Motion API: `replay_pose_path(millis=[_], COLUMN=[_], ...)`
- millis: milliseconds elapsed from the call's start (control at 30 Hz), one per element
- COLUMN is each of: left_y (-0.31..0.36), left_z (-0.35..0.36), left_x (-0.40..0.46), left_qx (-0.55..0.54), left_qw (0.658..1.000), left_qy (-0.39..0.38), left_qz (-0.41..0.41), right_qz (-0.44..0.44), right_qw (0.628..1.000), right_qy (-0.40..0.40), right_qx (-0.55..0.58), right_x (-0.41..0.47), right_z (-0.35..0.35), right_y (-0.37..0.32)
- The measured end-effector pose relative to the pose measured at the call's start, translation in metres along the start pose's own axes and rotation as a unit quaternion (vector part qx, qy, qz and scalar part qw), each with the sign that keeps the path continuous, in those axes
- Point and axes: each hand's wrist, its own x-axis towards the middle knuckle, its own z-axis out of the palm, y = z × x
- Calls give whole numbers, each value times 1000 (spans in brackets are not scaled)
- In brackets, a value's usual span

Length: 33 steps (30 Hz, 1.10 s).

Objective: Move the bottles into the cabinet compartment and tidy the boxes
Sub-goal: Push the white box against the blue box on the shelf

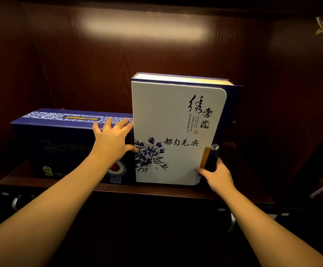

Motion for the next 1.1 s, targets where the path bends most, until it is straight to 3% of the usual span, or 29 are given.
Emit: replay_pose_path(millis=[433,1100], left_y=[-2,7], left_z=[-1,-4], left_x=[-3,-9], left_qx=[9,24], left_qw=[999,999], left_qy=[-10,-5], left_qz=[35,24], right_qz=[9,26], right_qw=[1000,999], right_qy=[23,34], right_qx=[-9,-15], right_x=[-11,-19], right_z=[4,9], right_y=[0,-4])
